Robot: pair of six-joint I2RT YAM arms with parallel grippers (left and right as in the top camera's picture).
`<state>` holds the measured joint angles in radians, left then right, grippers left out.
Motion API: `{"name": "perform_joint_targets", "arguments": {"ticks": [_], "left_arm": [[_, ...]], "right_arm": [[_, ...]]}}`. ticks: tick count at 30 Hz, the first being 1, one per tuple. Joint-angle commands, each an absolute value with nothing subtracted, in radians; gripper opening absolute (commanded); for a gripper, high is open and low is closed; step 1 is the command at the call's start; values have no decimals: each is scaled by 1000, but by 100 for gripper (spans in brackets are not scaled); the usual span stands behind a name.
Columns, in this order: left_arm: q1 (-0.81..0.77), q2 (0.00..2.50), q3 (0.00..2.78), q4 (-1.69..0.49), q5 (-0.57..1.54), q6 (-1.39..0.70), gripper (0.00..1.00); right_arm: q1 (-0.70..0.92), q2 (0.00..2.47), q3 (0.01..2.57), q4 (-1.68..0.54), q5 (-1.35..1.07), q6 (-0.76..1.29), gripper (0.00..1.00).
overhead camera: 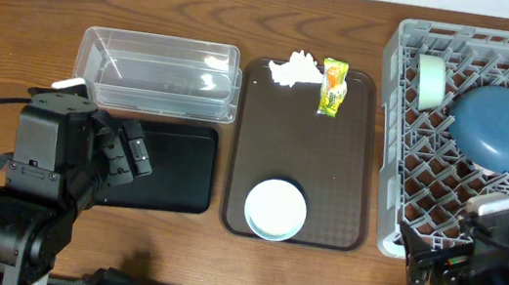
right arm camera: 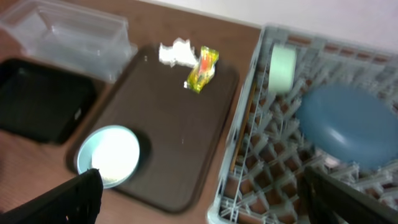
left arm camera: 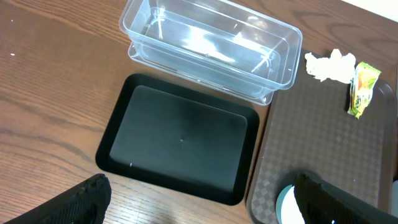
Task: Sort waste into correct bins and load items into the dishwasher rack
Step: 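Raise the left gripper and move it over the white plate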
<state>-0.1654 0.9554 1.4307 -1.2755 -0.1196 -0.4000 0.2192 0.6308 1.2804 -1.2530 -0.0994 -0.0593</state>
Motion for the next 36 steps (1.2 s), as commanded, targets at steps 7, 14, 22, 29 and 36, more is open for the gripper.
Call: {"name": "perform_joint_targets", "arguments": {"ticks": [7, 14, 22, 29, 36], "left_arm": [[-162, 954, 1431, -1276, -136, -406, 96], [-162, 954, 1431, -1272, -109, -418, 96], [-166, 961, 1429, -1225, 116, -493, 95], [-345, 1125, 1399, -1225, 251, -466, 88], [-645, 1425, 1381, -1168, 78, -612, 74]], "right_arm": [[223, 633, 1281, -1284, -94, -68, 99], [223, 633, 1281, -1284, -94, -68, 99], [223, 633, 1281, -1284, -94, -68, 99], [223, 633, 1281, -1284, -94, -68, 99], [223, 633, 1281, -1284, -94, -68, 99]]}}
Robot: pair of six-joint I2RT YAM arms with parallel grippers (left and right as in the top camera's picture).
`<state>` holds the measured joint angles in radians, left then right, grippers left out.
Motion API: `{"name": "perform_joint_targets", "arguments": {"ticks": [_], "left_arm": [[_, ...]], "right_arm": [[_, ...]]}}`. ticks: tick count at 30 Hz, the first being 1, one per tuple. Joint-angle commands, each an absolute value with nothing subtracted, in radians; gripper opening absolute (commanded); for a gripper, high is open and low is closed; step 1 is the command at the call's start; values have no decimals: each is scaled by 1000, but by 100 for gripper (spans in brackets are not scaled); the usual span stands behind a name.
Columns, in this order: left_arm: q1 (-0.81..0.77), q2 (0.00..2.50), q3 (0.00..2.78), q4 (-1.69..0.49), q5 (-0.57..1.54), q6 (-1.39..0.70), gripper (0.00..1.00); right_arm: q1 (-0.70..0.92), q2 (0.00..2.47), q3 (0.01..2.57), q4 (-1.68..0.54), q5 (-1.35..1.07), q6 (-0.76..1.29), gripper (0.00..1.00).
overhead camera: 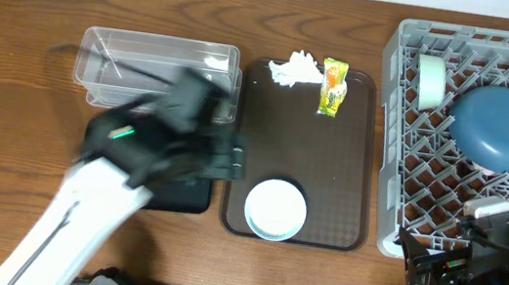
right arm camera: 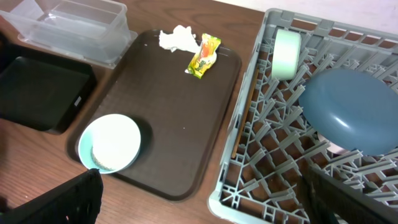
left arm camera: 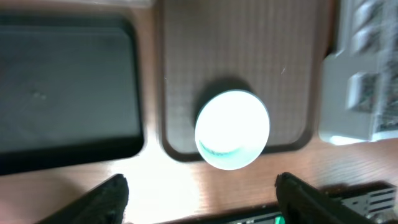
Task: Sort waste into correct bins and load items into the dishwasher rack
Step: 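Raise the left gripper and move it over the white plate, then lower the left gripper and grasp the white plate rim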
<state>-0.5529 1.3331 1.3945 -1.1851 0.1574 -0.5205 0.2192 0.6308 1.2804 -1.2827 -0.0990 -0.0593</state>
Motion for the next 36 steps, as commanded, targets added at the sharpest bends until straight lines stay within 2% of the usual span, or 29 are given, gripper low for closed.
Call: {"name": "perform_joint_targets", "arguments": {"ticks": [1, 6, 9, 15, 18, 20, 24, 28, 32, 36], "left_arm": [[-672, 1458, 1381, -1153, 66, -633, 74], [-788, 1684, 1381, -1030, 57, -743, 74], [-826, 1790, 1381, -936, 90, -743, 66], [-891, 1897, 1381, -834, 87, -751, 64], [-905, 1935, 1381, -831, 52, -810, 60], [-907, 1964, 1381, -831, 52, -830, 53], [-907, 2010, 1381, -831, 55, -833, 29], [-908, 2019, 1381, -831, 54, -832, 11], [-909, 2014, 1382, -833, 65, -787, 6], [-910, 1991, 1408, -886, 70, -752, 6]], "right_arm": [[223, 633, 1281, -1284, -94, -68, 99], [223, 633, 1281, -1284, -94, -68, 99], [223, 633, 1281, -1284, -94, -68, 99], [223, 633, 1281, -1284, -94, -68, 99], [223, 633, 1281, -1284, -94, -68, 99], [223, 633, 1281, -1284, -94, -68, 99], [223, 633, 1281, -1284, -94, -68, 99], [223, 633, 1281, -1284, -94, -68, 99], [223, 633, 1281, -1284, -94, -68, 99], [223, 633, 1281, -1284, -94, -69, 99]]}}
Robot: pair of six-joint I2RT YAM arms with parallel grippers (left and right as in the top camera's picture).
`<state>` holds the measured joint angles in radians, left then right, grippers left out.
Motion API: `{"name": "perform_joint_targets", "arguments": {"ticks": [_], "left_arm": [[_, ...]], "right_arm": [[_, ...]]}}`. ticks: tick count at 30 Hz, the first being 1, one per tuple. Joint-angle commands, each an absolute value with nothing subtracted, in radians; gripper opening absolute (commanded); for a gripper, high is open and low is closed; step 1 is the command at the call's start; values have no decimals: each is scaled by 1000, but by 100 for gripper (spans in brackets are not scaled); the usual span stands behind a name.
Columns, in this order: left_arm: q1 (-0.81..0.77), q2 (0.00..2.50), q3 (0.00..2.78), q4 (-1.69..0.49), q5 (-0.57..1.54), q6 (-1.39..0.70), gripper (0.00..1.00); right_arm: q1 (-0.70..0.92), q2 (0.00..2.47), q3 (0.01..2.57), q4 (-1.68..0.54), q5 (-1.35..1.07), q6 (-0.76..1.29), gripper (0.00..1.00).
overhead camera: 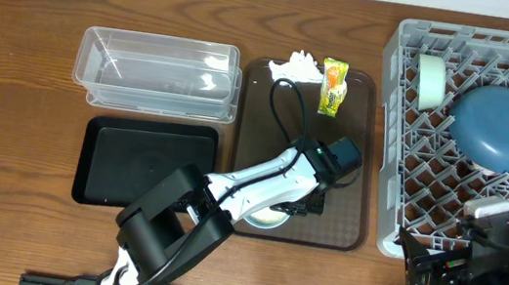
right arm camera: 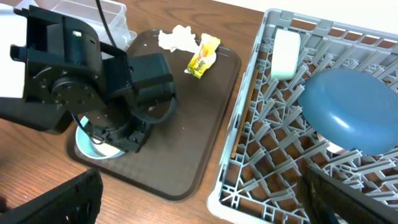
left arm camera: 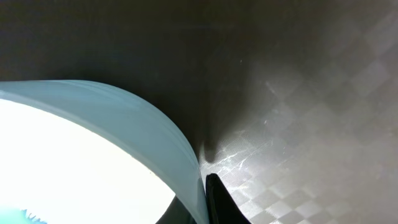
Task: Sort waste into correct bins and load items into the dishwasher rack
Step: 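Lower the left gripper and grasp the white plate rim, then lift the white plate with the left gripper over the black tray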
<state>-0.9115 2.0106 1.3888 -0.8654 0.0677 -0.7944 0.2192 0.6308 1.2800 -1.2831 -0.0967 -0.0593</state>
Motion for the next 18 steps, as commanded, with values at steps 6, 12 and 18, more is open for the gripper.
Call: {"name": "perform_joint_targets", "arguments": {"ticks": [6, 12, 18], "left_arm": [[-889, 1824, 1429, -957, 70, -726, 6], [-767, 1631, 1427, -1012, 92, -696, 6], [-488, 1522, 1382, -1016, 397, -542, 6]], "right_arm": [[223, 633, 1281, -1284, -94, -68, 99], [223, 633, 1281, -1284, -94, -68, 99], [223, 633, 1281, -1284, -94, -69, 99]]}}
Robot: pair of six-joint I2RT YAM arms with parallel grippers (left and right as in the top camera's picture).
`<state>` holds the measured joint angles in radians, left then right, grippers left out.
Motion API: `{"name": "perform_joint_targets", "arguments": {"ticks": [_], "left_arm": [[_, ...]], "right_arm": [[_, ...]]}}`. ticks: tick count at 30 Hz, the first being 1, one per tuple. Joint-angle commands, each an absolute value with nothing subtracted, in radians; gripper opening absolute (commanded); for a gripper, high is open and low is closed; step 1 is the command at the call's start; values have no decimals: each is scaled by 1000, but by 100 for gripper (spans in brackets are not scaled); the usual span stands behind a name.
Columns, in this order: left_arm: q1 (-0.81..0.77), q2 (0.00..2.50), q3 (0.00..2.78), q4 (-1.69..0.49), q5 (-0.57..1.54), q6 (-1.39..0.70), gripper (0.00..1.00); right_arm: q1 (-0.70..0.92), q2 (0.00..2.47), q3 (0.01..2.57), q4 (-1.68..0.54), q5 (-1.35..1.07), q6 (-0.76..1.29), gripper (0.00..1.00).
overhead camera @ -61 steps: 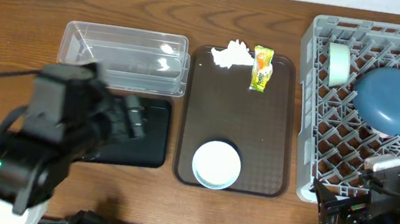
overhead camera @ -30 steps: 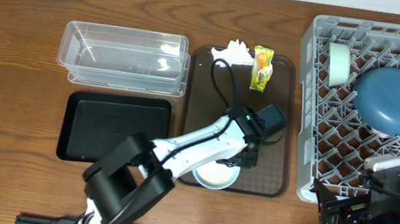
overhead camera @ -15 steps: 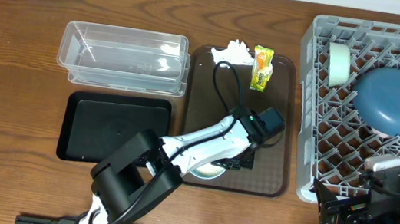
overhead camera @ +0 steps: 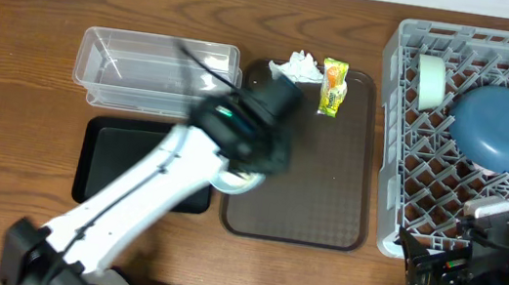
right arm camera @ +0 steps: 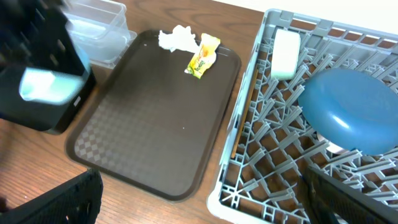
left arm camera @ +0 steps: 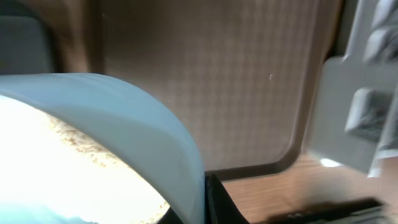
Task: Sort waste into correct bins and load items into the dishwasher rack
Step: 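Lift the white plate with the left gripper over the black tray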
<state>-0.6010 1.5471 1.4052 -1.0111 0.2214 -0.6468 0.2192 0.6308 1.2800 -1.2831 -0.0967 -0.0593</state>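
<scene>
A pale blue bowl [left arm camera: 93, 143] with crumbs inside hangs off the table, its rim pinched by my left gripper [overhead camera: 251, 152]; one dark finger [left arm camera: 217, 202] shows against the rim. From the right wrist the bowl [right arm camera: 46, 86] appears over the black bin's right edge. The brown tray [overhead camera: 317, 190] carries a crumpled tissue [overhead camera: 294, 69] and a yellow wrapper [overhead camera: 333, 86] at its far end. My right gripper [right arm camera: 202, 202] stands open near the rack's front corner, holding nothing.
The grey dishwasher rack [overhead camera: 397, 181] on the right holds a blue dish [overhead camera: 498, 127] upside down and a pale green cup [overhead camera: 430, 79]. A black bin [overhead camera: 122, 174] lies left of the tray, a clear container [overhead camera: 155, 72] behind it.
The bowl stood on the tray's near left corner with my left gripper at its rim. Now it is off the tray, further left by the black bin. The right arm is unchanged.
My left arm first sat at the table's left beside the black bin, gripper open. Then it was above the bowl on the tray, open. Then it was down at the bowl's rim. Now it holds the bowl up, left of where it stood. The right gripper stayed open.
</scene>
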Motion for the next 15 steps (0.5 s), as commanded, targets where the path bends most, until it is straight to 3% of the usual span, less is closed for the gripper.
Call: {"name": "perform_joint_targets", "arguments": {"ticks": [1, 7, 11, 15], "left_arm": [[-439, 1518, 1368, -1016, 447, -518, 6], [-150, 1518, 1188, -942, 843, -294, 6], [37, 1520, 998, -739, 1234, -118, 6], [194, 1535, 834, -516, 1435, -88, 6]], "right_arm": [[223, 633, 1281, -1284, -94, -68, 99], [223, 633, 1281, -1284, -94, -68, 99], [223, 633, 1281, -1284, -94, -68, 99], [223, 633, 1281, -1284, -94, -68, 99]]}}
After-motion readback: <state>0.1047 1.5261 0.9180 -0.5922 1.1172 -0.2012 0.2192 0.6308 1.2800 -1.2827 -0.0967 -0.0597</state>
